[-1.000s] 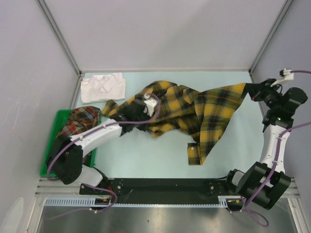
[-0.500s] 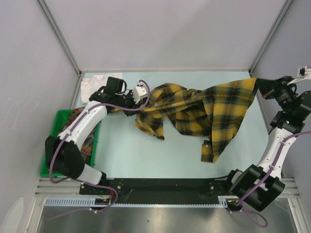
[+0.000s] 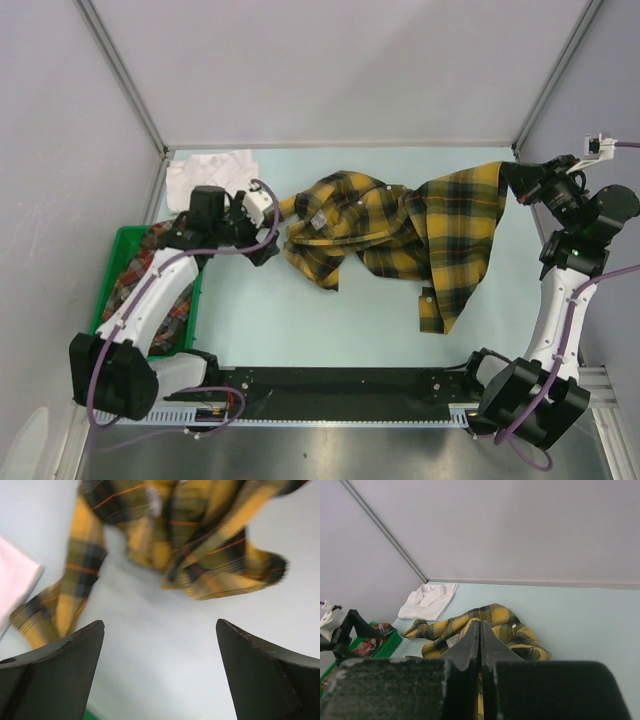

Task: Fold and stack the long sleeve shirts
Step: Flatten the shirt out

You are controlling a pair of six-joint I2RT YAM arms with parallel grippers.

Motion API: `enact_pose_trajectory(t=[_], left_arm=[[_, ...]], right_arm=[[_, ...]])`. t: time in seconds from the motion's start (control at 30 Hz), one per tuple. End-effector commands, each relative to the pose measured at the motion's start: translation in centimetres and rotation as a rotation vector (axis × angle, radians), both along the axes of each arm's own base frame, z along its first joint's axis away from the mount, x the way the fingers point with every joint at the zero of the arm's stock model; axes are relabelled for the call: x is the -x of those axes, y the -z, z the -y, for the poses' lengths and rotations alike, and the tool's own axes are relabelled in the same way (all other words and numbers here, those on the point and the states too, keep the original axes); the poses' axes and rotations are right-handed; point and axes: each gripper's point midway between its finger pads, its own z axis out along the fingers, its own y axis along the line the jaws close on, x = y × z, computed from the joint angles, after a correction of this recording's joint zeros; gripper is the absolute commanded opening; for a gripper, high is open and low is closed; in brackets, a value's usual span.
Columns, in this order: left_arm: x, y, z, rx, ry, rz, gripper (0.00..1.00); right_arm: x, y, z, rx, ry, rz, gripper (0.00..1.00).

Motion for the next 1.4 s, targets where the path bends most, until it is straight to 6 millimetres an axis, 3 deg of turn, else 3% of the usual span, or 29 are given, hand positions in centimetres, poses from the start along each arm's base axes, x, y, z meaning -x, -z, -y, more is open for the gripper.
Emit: enact_pose_trajectory(t=[0.0, 0.03, 0.07, 0.1, 0.3, 0.47, 0.57, 0.6, 0.67, 0.7, 0.73, 0.8, 0.83, 0.87, 0.9, 0.93, 0.97, 1.0, 1.03, 1.17, 1.23, 1.3, 1.33, 1.37], left_arm=[[1.3, 1.7, 2.0, 0.027, -0.055, -0.008, 1.0], [0.9, 1.8, 2.4, 0.043, -0.108, -0.007, 0.99], [-0.1, 2.5, 1.0, -0.016, -0.218, 0.007, 1.0], [-0.3, 2.6, 1.1, -0.02, -0.246, 0.006, 0.99], [-1.0, 4.0, 3.9, -0.036, -0.228, 0.043, 0.88], [-2.6, 6.1, 5.9, -0.012, -0.243, -0.084, 0.76], [-2.4, 8.3, 6.3, -0.017, -0.235, -0.169, 0.63], [-2.5, 8.7, 5.5, -0.021, -0.246, -0.186, 0.53], [-3.2, 7.2, 4.4, 0.006, -0.267, -0.166, 0.41], [-3.8, 6.7, 2.8, -0.002, -0.283, -0.156, 0.21], [-4.8, 4.7, 2.5, 0.01, -0.272, -0.112, 0.12], [-4.7, 2.7, 1.2, -0.029, -0.192, -0.079, 0.04], [-5.1, 0.0, 2.3, -0.01, -0.094, -0.04, 0.03], [-4.7, -0.9, 2.9, -0.024, -0.013, -0.036, 0.02], [-2.8, -0.6, 2.7, -0.086, 0.131, -0.067, 0.03], [-1.8, -3.6, 4.4, -0.029, 0.294, -0.027, 0.05], [-0.6, -3.7, 4.3, -0.074, 0.39, -0.029, 0.06], [1.5, -2.5, 3.6, -0.153, 0.522, -0.065, 0.07], [1.7, -2.6, 3.2, -0.194, 0.567, -0.051, 0.07], [0.0, 0.7, -0.3, -0.338, 0.519, -0.02, 0.17], [-0.3, 2.0, -0.7, -0.33, 0.475, -0.03, 0.35], [-1.4, 1.1, -0.2, -0.213, 0.358, -0.004, 0.51], [-0.9, 1.9, 0.0, -0.179, 0.329, -0.025, 0.57], [-1.4, 0.4, 0.3, -0.13, 0.267, 0.03, 0.62]], right_arm=[[0.0, -2.4, -0.2, 0.024, 0.024, 0.075, 0.0], [-0.2, -2.6, -0.1, 0.026, 0.029, 0.082, 0.0], [-0.2, -2.8, -0.1, 0.024, 0.032, 0.086, 0.0], [-0.2, -3.0, -0.1, 0.026, 0.032, 0.09, 0.0], [-0.7, -4.1, 0.4, 0.034, 0.046, 0.112, 0.0], [-1.2, -4.4, 0.8, 0.034, 0.058, 0.11, 0.0], [-1.3, -4.7, 0.8, 0.033, 0.06, 0.116, 0.0], [-1.2, -5.2, 0.9, 0.038, 0.063, 0.124, 0.0], [-1.1, -5.6, 1.3, 0.035, 0.073, 0.129, 0.0], [-1.0, -5.8, 1.7, 0.035, 0.084, 0.134, 0.0], [-0.9, -6.2, 1.8, 0.035, 0.087, 0.141, 0.0], [-0.9, -6.5, 2.2, 0.028, 0.09, 0.144, 0.0], [-0.8, -6.9, 2.5, 0.033, 0.095, 0.151, 0.0], [-0.7, -7.2, 2.5, 0.036, 0.094, 0.158, 0.0], [-0.6, -7.3, 2.5, 0.035, 0.087, 0.156, 0.0], [-0.5, -7.6, 2.6, 0.04, 0.088, 0.161, 0.0], [-0.5, -7.5, 2.7, 0.042, 0.089, 0.161, 0.0], [-0.6, -7.5, 2.8, 0.046, 0.092, 0.161, 0.0], [-0.6, -7.3, 3.0, 0.058, 0.099, 0.162, 0.0], [-1.2, -5.9, 3.5, 0.048, 0.11, 0.13, 0.0], [-1.2, -5.2, 3.2, 0.04, 0.097, 0.113, 0.0], [-0.8, -4.3, 2.1, 0.034, 0.073, 0.093, 0.0], [-0.7, -4.0, 1.8, 0.037, 0.067, 0.088, 0.0], [-0.4, -3.7, 0.9, 0.044, 0.051, 0.082, 0.0]])
